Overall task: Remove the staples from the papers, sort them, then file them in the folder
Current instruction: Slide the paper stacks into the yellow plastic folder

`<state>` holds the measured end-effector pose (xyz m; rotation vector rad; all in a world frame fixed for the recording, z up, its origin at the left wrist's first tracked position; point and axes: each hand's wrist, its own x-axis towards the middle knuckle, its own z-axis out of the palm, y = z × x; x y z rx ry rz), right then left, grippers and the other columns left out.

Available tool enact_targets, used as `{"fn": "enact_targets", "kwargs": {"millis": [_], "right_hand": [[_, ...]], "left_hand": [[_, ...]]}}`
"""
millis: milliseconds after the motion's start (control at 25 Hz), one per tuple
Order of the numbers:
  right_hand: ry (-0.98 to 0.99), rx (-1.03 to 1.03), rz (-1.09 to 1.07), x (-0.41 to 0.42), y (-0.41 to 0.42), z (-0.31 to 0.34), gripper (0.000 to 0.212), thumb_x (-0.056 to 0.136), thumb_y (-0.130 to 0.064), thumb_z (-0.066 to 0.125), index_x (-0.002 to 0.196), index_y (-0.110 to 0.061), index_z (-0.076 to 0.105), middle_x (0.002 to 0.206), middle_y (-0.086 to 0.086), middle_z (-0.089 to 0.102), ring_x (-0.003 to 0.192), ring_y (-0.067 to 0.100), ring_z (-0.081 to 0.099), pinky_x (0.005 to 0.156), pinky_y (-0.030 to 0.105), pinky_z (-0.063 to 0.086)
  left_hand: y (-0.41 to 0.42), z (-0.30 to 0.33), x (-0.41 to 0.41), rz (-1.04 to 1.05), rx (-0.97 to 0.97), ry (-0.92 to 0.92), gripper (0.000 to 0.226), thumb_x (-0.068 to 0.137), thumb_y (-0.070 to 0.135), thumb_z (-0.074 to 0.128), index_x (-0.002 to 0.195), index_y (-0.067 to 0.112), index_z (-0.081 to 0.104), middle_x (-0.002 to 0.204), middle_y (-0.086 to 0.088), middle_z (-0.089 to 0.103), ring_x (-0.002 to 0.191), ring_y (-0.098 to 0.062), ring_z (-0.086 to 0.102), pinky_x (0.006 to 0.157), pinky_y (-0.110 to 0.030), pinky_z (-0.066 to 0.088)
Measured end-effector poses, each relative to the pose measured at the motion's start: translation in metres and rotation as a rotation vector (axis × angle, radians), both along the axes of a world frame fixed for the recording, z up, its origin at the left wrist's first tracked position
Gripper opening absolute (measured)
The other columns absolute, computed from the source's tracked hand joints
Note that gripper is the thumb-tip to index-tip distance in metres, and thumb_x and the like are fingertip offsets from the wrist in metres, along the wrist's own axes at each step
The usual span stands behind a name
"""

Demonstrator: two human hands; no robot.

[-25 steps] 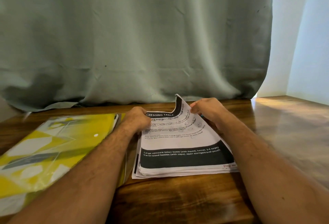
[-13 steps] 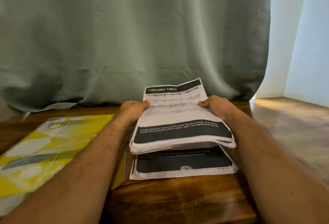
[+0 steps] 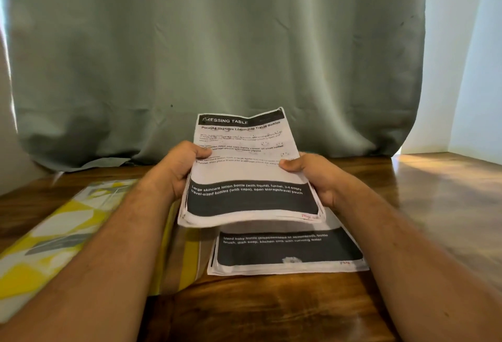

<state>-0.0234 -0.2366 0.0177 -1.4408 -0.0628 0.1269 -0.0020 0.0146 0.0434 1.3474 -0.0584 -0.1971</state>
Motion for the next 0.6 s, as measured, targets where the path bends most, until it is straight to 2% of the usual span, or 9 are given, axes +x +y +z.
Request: {"fn": "enact_targets", "kwargs": {"millis": [80, 160, 240, 280, 320, 360, 440, 520, 600], "right_hand": [[-0.023, -0.065, -0.005, 0.0, 0.008, -0.002, 0.029, 0.095, -0.001, 0.053, 0.121, -0.01, 0.062, 0.11, 0.015, 0.073, 0.1, 0.037, 0.07, 0.092, 0.055, 0.054], [-0.052, -0.147, -0.05, -0.001, 0.016, -0.002, 0.024, 0.094, 0.0, 0.056, 0.113, -0.011, 0.066, 0.106, 0.012, 0.075, 0.098, 0.035, 0.071, 0.091, 0.053, 0.055], [-0.092, -0.218, -0.099, 0.001, 0.018, -0.003, 0.024, 0.092, 0.003, 0.058, 0.11, -0.01, 0.068, 0.108, 0.011, 0.074, 0.096, 0.033, 0.071, 0.09, 0.046, 0.056], [-0.093, -0.232, -0.126, 0.003, 0.018, -0.005, 0.024, 0.091, 0.004, 0.059, 0.11, -0.009, 0.068, 0.107, 0.011, 0.074, 0.094, 0.031, 0.071, 0.086, 0.043, 0.058], [-0.083, -0.252, -0.151, 0.004, 0.016, -0.006, 0.023, 0.09, 0.004, 0.06, 0.108, -0.008, 0.069, 0.104, 0.011, 0.074, 0.092, 0.03, 0.071, 0.082, 0.039, 0.058], [-0.073, -0.295, -0.165, 0.007, 0.013, -0.007, 0.021, 0.088, 0.004, 0.062, 0.104, -0.008, 0.07, 0.102, 0.01, 0.075, 0.089, 0.029, 0.071, 0.08, 0.036, 0.057], [-0.054, -0.431, -0.142, 0.009, 0.005, -0.008, 0.019, 0.085, 0.0, 0.068, 0.102, -0.008, 0.073, 0.101, 0.007, 0.075, 0.09, 0.027, 0.072, 0.087, 0.036, 0.055], [-0.027, -0.526, -0.092, 0.013, -0.001, -0.01, 0.024, 0.081, -0.003, 0.071, 0.105, -0.008, 0.074, 0.103, 0.007, 0.076, 0.094, 0.029, 0.072, 0.098, 0.041, 0.052], [-0.015, -0.553, -0.084, 0.014, -0.004, -0.011, 0.025, 0.081, -0.003, 0.07, 0.106, -0.008, 0.073, 0.101, 0.007, 0.076, 0.093, 0.029, 0.073, 0.096, 0.04, 0.053]], "left_hand": [[0.015, -0.009, -0.004, 0.039, 0.064, -0.03, 0.031, 0.105, 0.018, 0.043, 0.128, 0.005, 0.059, 0.113, -0.02, 0.072, 0.094, -0.037, 0.073, 0.074, -0.049, 0.062], [0.037, -0.02, -0.009, 0.179, 0.226, -0.138, 0.038, 0.106, 0.037, 0.042, 0.116, 0.011, 0.068, 0.113, -0.017, 0.074, 0.108, -0.038, 0.068, 0.092, -0.05, 0.055], [0.063, -0.028, -0.013, 0.372, 0.563, -0.29, 0.036, 0.104, 0.045, 0.046, 0.102, 0.019, 0.07, 0.118, -0.013, 0.072, 0.109, -0.032, 0.066, 0.094, -0.042, 0.05], [0.076, -0.034, -0.015, 0.41, 0.773, -0.333, 0.032, 0.099, 0.049, 0.054, 0.106, 0.022, 0.069, 0.125, -0.01, 0.069, 0.112, -0.029, 0.064, 0.095, -0.039, 0.048], [0.086, -0.04, -0.018, 0.375, 0.982, -0.299, 0.045, 0.089, 0.059, 0.063, 0.118, 0.025, 0.066, 0.135, -0.006, 0.062, 0.118, -0.027, 0.059, 0.099, -0.038, 0.046], [0.092, -0.044, -0.02, 0.296, 1.141, -0.219, 0.072, 0.075, 0.073, 0.068, 0.132, 0.031, 0.058, 0.145, -0.002, 0.054, 0.127, -0.027, 0.053, 0.106, -0.04, 0.042], [0.092, -0.047, -0.018, 0.196, 1.304, -0.109, 0.117, 0.044, 0.097, 0.06, 0.147, 0.045, 0.039, 0.158, 0.001, 0.039, 0.143, -0.029, 0.038, 0.117, -0.051, 0.028], [0.088, -0.047, -0.013, 0.194, 1.399, -0.105, 0.128, 0.035, 0.097, 0.057, 0.15, 0.051, 0.028, 0.162, 0.001, 0.032, 0.148, -0.031, 0.029, 0.119, -0.057, 0.02], [0.086, -0.045, -0.013, 0.214, 1.429, -0.117, 0.125, 0.039, 0.088, 0.063, 0.151, 0.051, 0.024, 0.162, 0.0, 0.033, 0.148, -0.031, 0.03, 0.119, -0.057, 0.02]]}}
